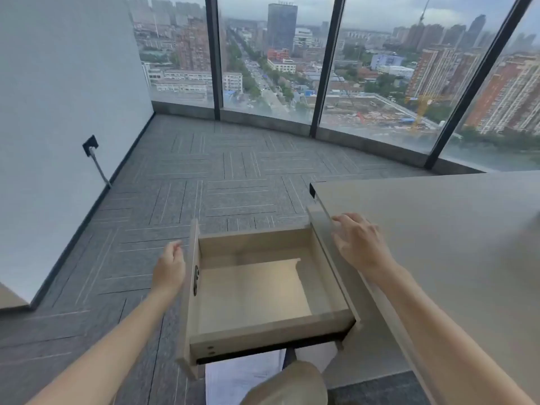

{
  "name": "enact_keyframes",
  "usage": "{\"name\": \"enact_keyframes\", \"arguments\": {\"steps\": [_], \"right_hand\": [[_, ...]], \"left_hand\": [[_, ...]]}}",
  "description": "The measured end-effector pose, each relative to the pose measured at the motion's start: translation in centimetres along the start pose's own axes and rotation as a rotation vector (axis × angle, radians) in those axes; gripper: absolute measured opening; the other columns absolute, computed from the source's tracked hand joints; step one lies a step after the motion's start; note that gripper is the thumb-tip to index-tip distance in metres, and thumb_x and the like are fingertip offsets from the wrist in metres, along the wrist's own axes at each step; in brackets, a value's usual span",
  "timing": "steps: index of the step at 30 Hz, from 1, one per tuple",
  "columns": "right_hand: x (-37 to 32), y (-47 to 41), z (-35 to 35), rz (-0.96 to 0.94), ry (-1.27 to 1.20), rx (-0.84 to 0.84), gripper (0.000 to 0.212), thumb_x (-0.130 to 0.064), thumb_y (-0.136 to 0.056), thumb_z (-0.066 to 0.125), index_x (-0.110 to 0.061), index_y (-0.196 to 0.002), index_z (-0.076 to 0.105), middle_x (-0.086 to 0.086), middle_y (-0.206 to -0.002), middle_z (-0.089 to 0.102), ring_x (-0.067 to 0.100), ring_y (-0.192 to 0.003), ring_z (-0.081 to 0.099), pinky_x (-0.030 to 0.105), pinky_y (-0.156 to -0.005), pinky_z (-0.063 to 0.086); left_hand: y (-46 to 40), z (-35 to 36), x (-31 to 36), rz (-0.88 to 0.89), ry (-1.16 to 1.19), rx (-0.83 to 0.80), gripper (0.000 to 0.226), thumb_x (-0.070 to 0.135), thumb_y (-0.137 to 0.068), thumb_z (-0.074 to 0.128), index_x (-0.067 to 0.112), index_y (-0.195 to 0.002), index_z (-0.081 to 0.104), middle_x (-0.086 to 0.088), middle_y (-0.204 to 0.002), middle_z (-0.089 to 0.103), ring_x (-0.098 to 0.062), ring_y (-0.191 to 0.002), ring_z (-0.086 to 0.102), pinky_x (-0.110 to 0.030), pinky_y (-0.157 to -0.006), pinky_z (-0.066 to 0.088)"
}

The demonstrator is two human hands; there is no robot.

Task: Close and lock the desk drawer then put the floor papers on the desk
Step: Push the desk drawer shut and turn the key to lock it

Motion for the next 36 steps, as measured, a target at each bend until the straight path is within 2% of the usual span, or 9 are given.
{"name": "enact_keyframes", "arguments": {"steps": [2, 4, 6, 9, 14, 17, 20, 25, 36], "right_hand": [[0.3, -0.7, 0.4, 0.012, 0.106, 0.005, 0.042, -0.024, -0.089, 0.059, -0.019, -0.131, 0.057, 0.014, -0.139, 0.054, 0.036, -0.131, 0.047, 0.054, -0.114, 0.026], [0.6, -1.0, 0.8, 0.022, 0.12, -0.001, 0.04, -0.025, -0.089, 0.057, -0.02, -0.129, 0.056, 0.012, -0.136, 0.053, 0.034, -0.132, 0.044, 0.058, -0.116, 0.022], [0.8, -1.2, 0.9, 0.018, 0.093, 0.028, 0.04, -0.026, -0.089, 0.058, -0.02, -0.129, 0.057, 0.009, -0.135, 0.055, 0.033, -0.131, 0.045, 0.057, -0.116, 0.022], [1.2, -1.3, 0.5, 0.027, 0.08, 0.054, 0.04, -0.028, -0.089, 0.059, -0.021, -0.128, 0.06, 0.007, -0.136, 0.056, 0.031, -0.132, 0.046, 0.054, -0.117, 0.024], [1.2, -1.2, 0.4, 0.03, 0.053, 0.054, 0.042, -0.03, -0.089, 0.06, -0.023, -0.131, 0.059, 0.007, -0.142, 0.054, 0.031, -0.137, 0.041, 0.052, -0.119, 0.021], [1.3, -1.2, 0.4, 0.048, 0.03, 0.048, 0.043, -0.031, -0.089, 0.06, -0.024, -0.132, 0.058, 0.005, -0.142, 0.053, 0.032, -0.14, 0.037, 0.058, -0.12, 0.015], [1.3, -1.1, 0.4, 0.062, 0.04, 0.028, 0.044, -0.034, -0.091, 0.058, -0.026, -0.134, 0.056, 0.002, -0.143, 0.051, 0.033, -0.142, 0.033, 0.062, -0.119, 0.011], [1.2, -0.9, 0.1, 0.06, 0.042, 0.025, 0.044, -0.035, -0.091, 0.057, -0.027, -0.134, 0.054, 0.001, -0.143, 0.051, 0.032, -0.141, 0.033, 0.061, -0.119, 0.012], [1.4, -1.1, 0.3, 0.063, 0.014, 0.019, 0.044, -0.037, -0.092, 0.055, -0.028, -0.136, 0.053, 0.002, -0.149, 0.047, 0.031, -0.144, 0.029, 0.06, -0.12, 0.009]], "left_hand": [[-0.8, 0.8, -3.0, -0.212, 0.101, -0.038, 0.035, 0.016, -0.101, 0.034, 0.007, -0.128, 0.055, -0.017, -0.119, 0.062, -0.038, -0.106, 0.06, -0.046, -0.089, 0.048], [-0.7, 2.1, -5.6, -0.382, 0.238, -0.1, 0.027, 0.006, -0.097, 0.04, 0.003, -0.113, 0.062, -0.021, -0.095, 0.065, -0.036, -0.077, 0.063, -0.043, -0.07, 0.053], [0.1, 2.6, -5.6, -0.396, 0.259, -0.133, 0.021, 0.0, -0.094, 0.046, 0.004, -0.104, 0.065, -0.021, -0.083, 0.066, -0.028, -0.062, 0.06, -0.034, -0.058, 0.051], [0.4, 3.2, -4.7, -0.361, 0.262, -0.133, 0.021, 0.0, -0.094, 0.049, 0.006, -0.103, 0.067, -0.02, -0.085, 0.068, -0.027, -0.063, 0.062, -0.03, -0.054, 0.052], [0.2, 5.8, -4.3, -0.308, 0.25, -0.207, 0.024, -0.001, -0.095, 0.044, 0.0, -0.099, 0.067, -0.019, -0.081, 0.068, -0.028, -0.064, 0.062, -0.032, -0.058, 0.053], [0.8, 7.6, -3.2, -0.269, 0.261, -0.221, 0.023, 0.002, -0.096, 0.045, 0.003, -0.093, 0.068, -0.018, -0.08, 0.068, -0.025, -0.061, 0.061, -0.03, -0.055, 0.053], [1.7, 10.0, -1.6, -0.247, 0.286, -0.259, 0.026, 0.008, -0.099, 0.044, 0.009, -0.085, 0.066, -0.017, -0.078, 0.066, -0.025, -0.061, 0.06, -0.034, -0.06, 0.052], [3.0, 14.4, 0.5, -0.265, 0.373, -0.354, 0.026, 0.006, -0.102, 0.038, 0.001, -0.103, 0.063, -0.014, -0.079, 0.067, -0.024, -0.061, 0.063, -0.034, -0.058, 0.056], [5.3, 24.2, 4.5, -0.277, 0.491, -0.537, 0.024, 0.007, -0.101, 0.041, 0.003, -0.109, 0.063, -0.022, -0.107, 0.069, -0.032, -0.09, 0.069, -0.035, -0.063, 0.061]]}}
Point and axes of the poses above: each hand's wrist, its own y-axis away from the middle knuckle, its own z-axis out of the palm, x = y × z, the point moved 8 cm from there along -y, towards the middle knuckle
